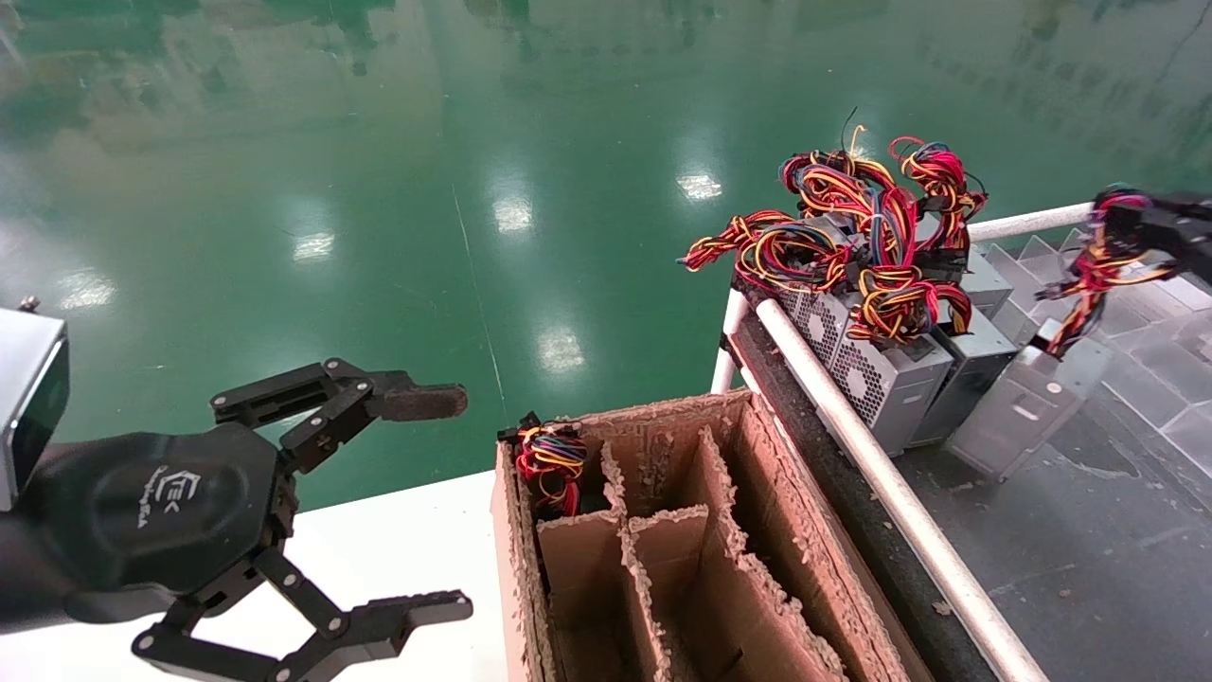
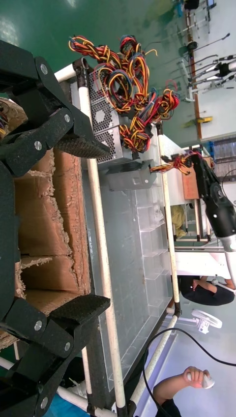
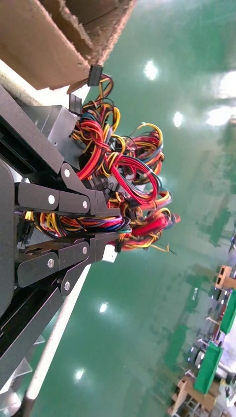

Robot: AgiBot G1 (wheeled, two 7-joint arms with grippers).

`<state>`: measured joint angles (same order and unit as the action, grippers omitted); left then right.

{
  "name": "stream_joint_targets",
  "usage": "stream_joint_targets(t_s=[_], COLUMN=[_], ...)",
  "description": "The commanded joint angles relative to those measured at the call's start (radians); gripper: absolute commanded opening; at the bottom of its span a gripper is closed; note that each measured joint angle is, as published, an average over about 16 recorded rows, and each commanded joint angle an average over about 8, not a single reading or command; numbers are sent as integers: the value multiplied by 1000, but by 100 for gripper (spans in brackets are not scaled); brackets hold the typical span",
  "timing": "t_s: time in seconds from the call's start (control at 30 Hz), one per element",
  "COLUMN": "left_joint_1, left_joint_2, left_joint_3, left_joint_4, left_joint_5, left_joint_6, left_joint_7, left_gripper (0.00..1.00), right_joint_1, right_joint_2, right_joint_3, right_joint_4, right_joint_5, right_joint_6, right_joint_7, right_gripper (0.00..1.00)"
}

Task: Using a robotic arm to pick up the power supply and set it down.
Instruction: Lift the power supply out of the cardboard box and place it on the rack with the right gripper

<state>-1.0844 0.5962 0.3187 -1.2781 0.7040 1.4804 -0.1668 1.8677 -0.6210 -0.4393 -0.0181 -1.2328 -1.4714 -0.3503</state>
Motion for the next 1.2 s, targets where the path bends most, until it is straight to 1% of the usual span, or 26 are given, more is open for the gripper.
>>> stream_joint_targets(t_s=[0.03,0.3,0.7,1.2], left_joint_1=[0,0,0,0], left_joint_2=[0,0,0,0], left_joint_3=[0,0,1,1], left_joint_4=[0,0,0,0], left_joint_5=[0,0,0,-1], left_joint_6=[0,0,0,-1], left_joint_7=[0,0,0,1], left_gripper=[100,100,100,100], right_joint_1=[-10,-21,-25,-39], right_joint_2=[-12,-39,-66,-119], right_joint_3=[0,0,6,8], right_joint_4=[3,16,17,26], right_joint_5=[0,-1,8,11], right_joint_6=[7,49,62,110], right_joint_7=[-11,-44,-50,-83], right_gripper=[0,0,0,0])
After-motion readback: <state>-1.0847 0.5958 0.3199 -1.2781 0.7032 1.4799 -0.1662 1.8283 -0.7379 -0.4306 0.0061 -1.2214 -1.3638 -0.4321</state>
